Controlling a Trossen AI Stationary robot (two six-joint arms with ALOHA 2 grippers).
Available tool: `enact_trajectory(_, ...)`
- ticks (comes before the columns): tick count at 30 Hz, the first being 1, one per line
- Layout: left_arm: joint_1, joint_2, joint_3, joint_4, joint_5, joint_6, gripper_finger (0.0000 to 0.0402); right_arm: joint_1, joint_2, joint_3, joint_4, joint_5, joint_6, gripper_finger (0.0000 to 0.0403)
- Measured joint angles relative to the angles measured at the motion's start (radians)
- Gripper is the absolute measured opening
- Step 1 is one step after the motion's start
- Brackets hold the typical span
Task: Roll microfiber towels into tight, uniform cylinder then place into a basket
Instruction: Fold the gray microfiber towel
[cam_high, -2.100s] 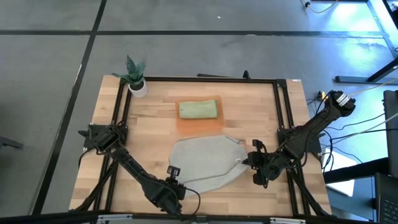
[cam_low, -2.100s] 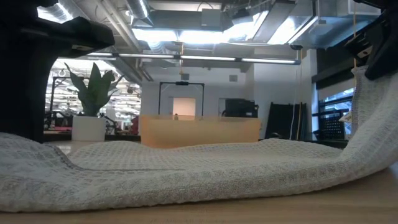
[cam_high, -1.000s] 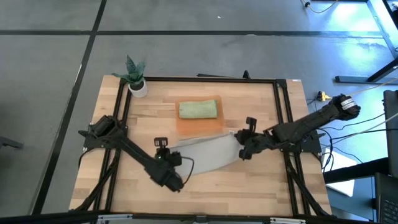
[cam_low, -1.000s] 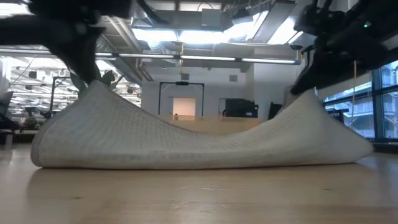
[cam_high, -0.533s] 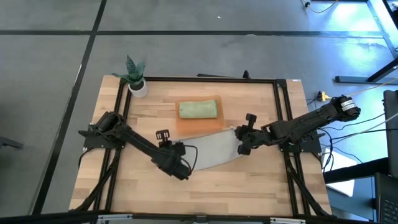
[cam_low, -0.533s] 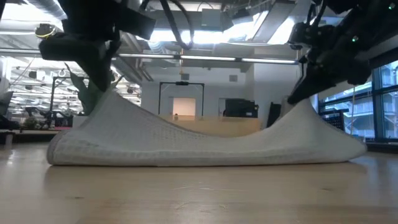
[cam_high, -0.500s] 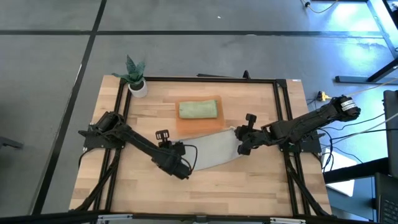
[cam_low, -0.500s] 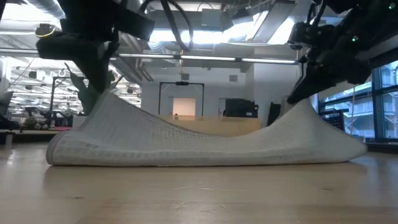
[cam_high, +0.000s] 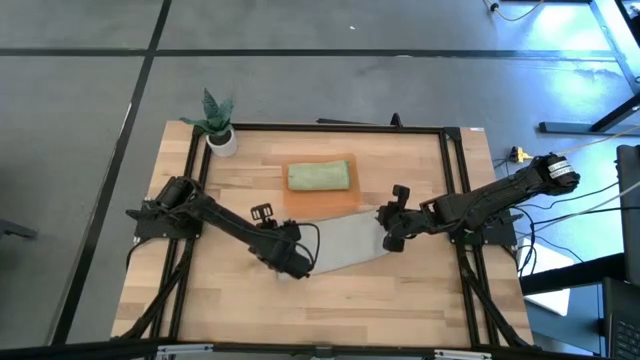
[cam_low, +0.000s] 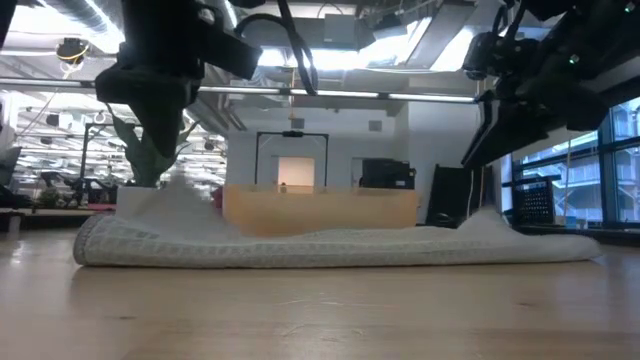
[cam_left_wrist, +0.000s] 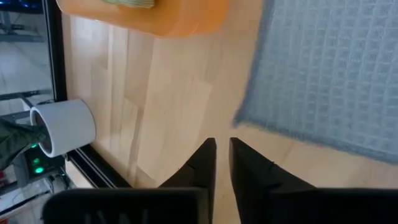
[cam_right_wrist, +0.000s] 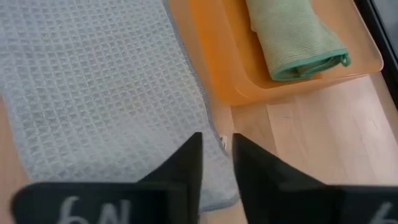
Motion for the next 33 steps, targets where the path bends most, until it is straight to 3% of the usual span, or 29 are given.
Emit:
enact_trajectory(6,0.013,0.000,0.000,0.001,0.000,0.000,0.0055,-0.005,0.000,0.006,0.022,-0.025,0.001,0.0144)
enact_trajectory(13,0.005,0.000,0.000,0.195,0.002,0.086,0.0044,0.002,0.016,0.029,0.116,-0.362,0.032,0.0163)
enact_trajectory(15,0.005,0.000,0.000,0.285,0.030,0.146,0.0042,0.015,0.042,0.024,0.132,-0.404,0.060,0.0162)
enact_trajectory(22,-0.002,0.000,-0.014,0.379,0.042,0.183,0.0043,0.074,0.182,0.021,0.136,-0.450,0.164,0.0157)
enact_trajectory(26,-0.003,0.002,-0.111,0.478,0.101,0.183,0.0039,0.085,0.242,0.021,0.142,-0.450,0.171,0.0157)
enact_trajectory(33,0.004,0.001,-0.236,0.589,0.115,0.185,0.0039,0.079,0.289,0.021,0.130,-0.450,0.225,0.0156)
